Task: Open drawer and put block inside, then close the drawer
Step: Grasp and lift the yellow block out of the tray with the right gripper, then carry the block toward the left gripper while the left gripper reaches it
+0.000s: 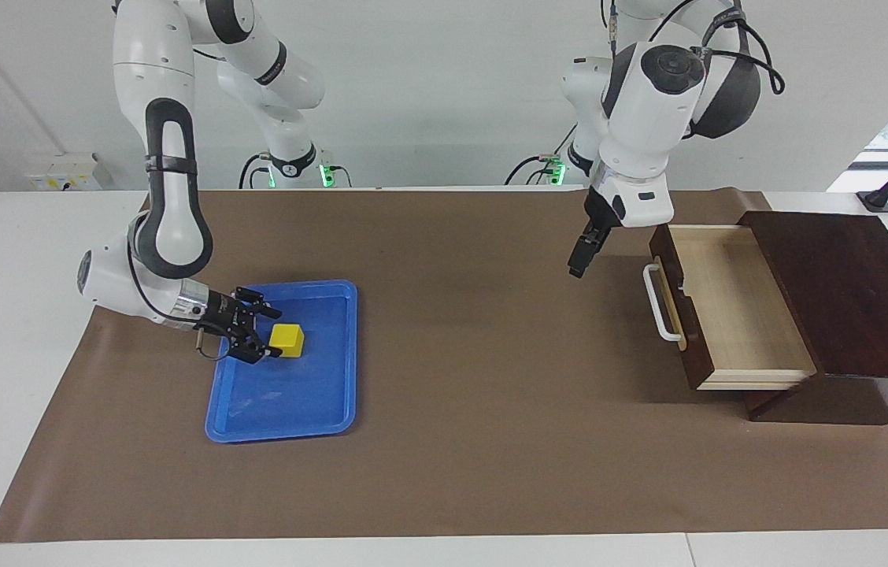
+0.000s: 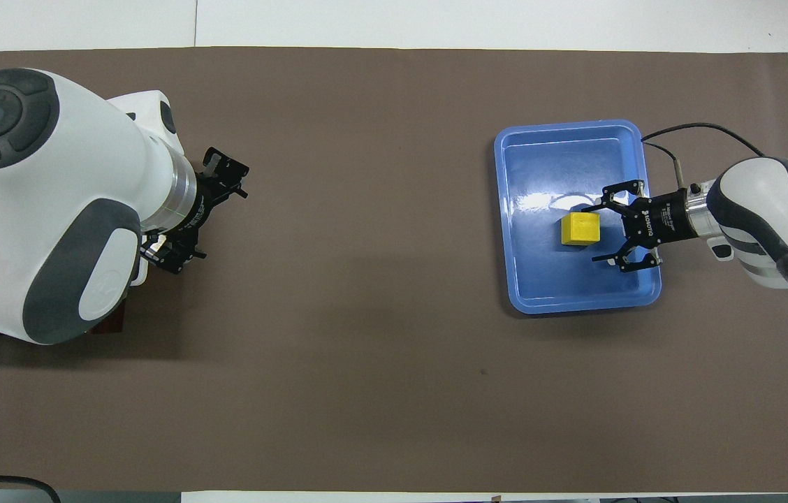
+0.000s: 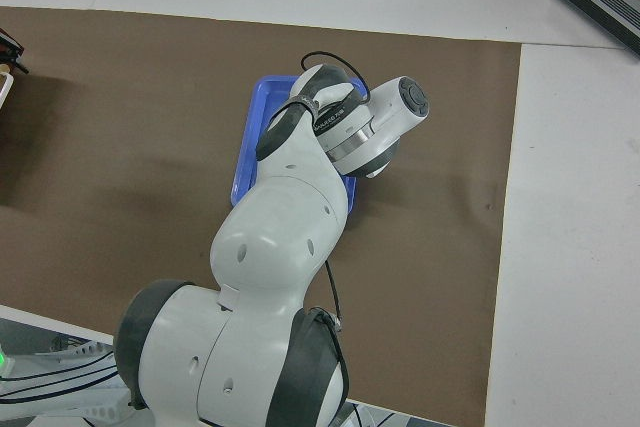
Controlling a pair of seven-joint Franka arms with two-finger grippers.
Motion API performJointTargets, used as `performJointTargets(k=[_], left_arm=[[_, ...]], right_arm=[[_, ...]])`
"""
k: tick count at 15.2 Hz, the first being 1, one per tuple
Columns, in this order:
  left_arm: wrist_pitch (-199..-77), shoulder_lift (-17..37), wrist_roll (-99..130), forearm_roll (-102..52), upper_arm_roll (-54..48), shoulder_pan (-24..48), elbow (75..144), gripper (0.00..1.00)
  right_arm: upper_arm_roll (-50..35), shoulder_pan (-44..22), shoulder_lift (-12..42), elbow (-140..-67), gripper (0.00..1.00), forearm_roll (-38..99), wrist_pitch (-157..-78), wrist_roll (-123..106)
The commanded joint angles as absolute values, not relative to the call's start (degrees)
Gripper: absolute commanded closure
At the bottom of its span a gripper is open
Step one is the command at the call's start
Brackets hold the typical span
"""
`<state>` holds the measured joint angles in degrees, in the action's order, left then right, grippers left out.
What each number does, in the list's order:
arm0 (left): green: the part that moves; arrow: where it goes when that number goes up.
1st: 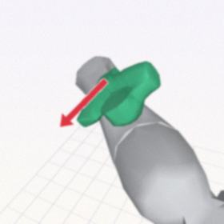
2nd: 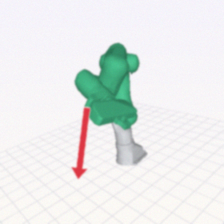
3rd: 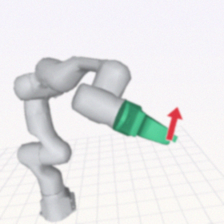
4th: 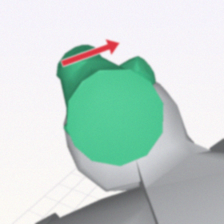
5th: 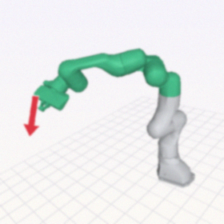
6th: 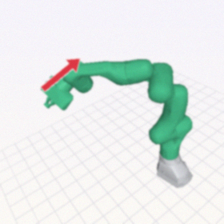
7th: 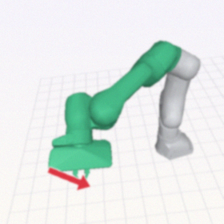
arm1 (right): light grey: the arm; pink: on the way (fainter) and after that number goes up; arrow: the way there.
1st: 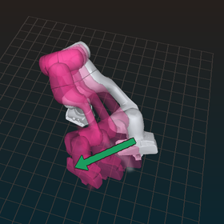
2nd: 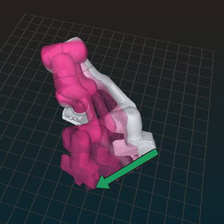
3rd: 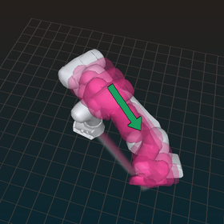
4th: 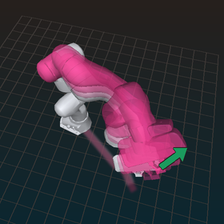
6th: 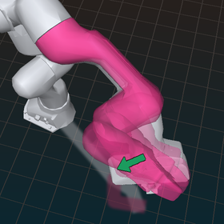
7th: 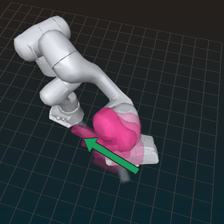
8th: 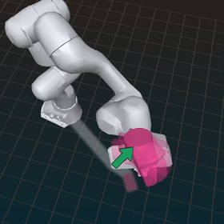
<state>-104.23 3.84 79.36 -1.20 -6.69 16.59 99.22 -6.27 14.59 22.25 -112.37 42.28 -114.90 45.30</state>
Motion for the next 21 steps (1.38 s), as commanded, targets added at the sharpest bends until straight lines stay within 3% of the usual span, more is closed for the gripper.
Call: performJointTargets(k=[1,2,10,16,21], left_arm=[[-109.14,4.83,93.72,-2.11,-6.86,16.79,100.72,0.00],[-110.81,6.05,97.69,-2.11,-6.86,17.05,100.72,0.00],[-115.13,10.10,110.55,-2.02,-6.77,17.75,100.81,0.00],[-116.89,10.28,112.14,-2.11,-6.86,17.75,101.07,0.00],[-121.10,11.51,115.31,-3.50,-7.12,17.93,101.34,0.00]], right_arm=[[-6.77,15.12,20.92,-114.08,0.77,44.12,-115.84,43.59],[-6.77,15.12,20.83,-114.08,1.00,44.12,-115.84,43.59],[-6.85,13.90,20.66,-106.63,1.00,43.42,-109.26,52.27],[-6.86,0.55,18.72,-97.22,1.00,43.24,-109.15,74.23],[-6.86,-11.23,18.98,-96.85,1.00,43.33,-119.07,85.67]])
